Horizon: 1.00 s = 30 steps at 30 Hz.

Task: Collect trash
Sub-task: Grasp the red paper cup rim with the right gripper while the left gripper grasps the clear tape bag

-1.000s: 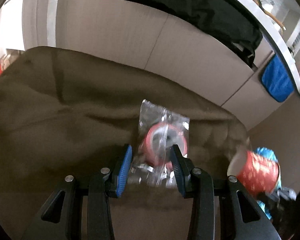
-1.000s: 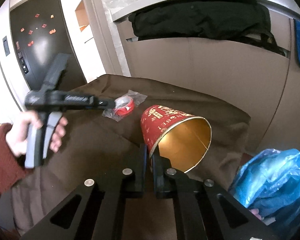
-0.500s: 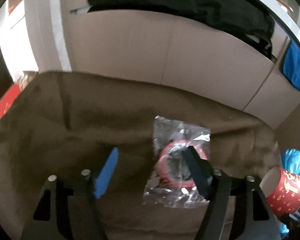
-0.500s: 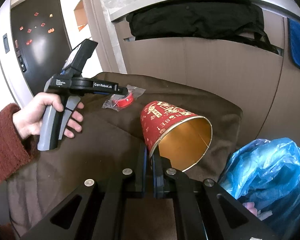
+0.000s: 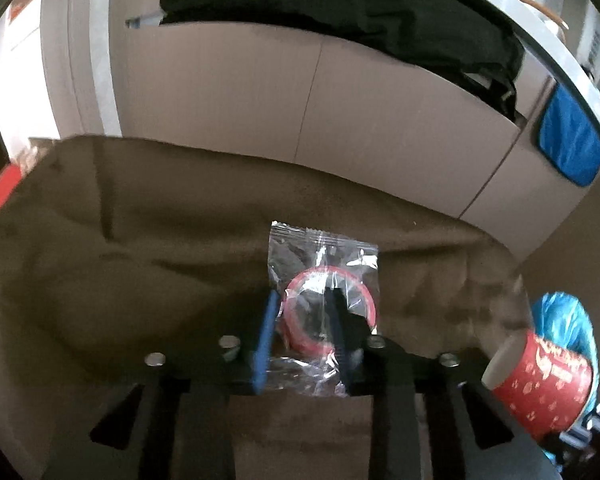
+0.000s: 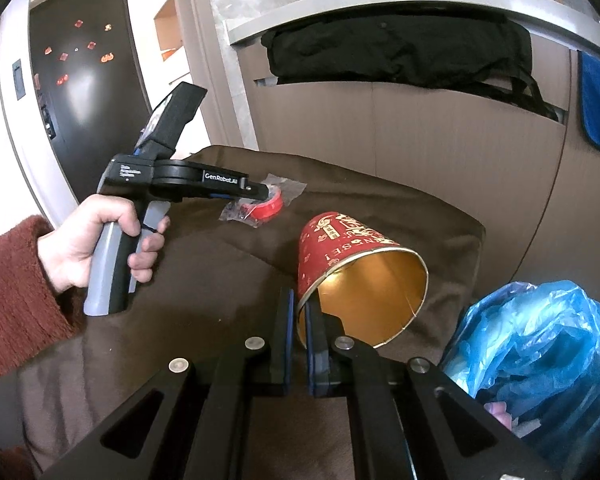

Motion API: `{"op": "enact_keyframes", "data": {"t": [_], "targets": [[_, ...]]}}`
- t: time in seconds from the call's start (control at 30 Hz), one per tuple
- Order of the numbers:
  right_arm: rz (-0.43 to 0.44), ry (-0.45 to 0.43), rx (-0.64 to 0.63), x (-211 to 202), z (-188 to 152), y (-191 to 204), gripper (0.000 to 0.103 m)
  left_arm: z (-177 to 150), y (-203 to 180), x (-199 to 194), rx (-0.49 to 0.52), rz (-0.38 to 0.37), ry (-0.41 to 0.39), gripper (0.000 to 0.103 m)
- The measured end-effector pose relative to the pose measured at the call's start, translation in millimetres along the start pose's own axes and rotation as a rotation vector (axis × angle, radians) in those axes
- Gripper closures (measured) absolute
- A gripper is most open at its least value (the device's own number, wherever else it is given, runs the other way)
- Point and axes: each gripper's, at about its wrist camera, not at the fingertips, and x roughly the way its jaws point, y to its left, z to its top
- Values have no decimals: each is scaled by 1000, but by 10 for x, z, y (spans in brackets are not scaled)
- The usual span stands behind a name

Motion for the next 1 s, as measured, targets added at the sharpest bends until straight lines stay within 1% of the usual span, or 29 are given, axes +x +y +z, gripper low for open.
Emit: {"op": "enact_keyframes", "data": {"t": [0.03,0.1,0.17,0.33,0.43,0.5,0.53,0.6,0.67,0.7,0.73,0.77,0.83,0.87,0.93,1.0], "targets": [[2,0,3,-12,-3,1,98,-44,-16,-56,14,1,-5,85],[10,0,8,-48,-23,22,98,-164,-9,-217,27,-2,-12,89],[19,5,5,-73,-48,84,98,-324,12,-449,42,-1,-32,98],[16,-4,-24,-182,-115,336,99,-761,92,-1019,61,-17,-93,100],[7,-7,-52,-277,-137,499,100,-911,126,-1235,55,-29,-109,100],[-7,-11,-66,-337,-125,568,100,-926,146,-1274,41,-28,-107,100],[-15,-15,-68,-359,-118,581,100,-914,168,-1261,22,-37,-98,99],[-34,-28,-69,-413,-74,572,100,-847,225,-1129,-52,-80,-53,97],[-49,-35,-61,-430,-54,537,100,-730,335,-923,-146,-127,-4,94],[-53,-38,-50,-419,-38,486,100,-682,367,-821,-180,-131,10,92],[-32,-36,-38,-405,-31,452,99,-628,408,-717,-220,-128,23,85],[-3,-29,-22,-378,-26,416,97,-592,445,-636,-254,-131,33,82],[15,-26,-17,-330,-28,397,97,-503,510,-451,-336,-146,57,80],[24,-22,-27,-293,-31,398,97,-448,510,-356,-367,-149,74,77],[43,-11,-29,-229,-35,387,96,-354,442,-216,-361,-126,100,68],[54,6,0,-146,-43,307,92,-277,314,-163,-311,-66,93,63]]}}
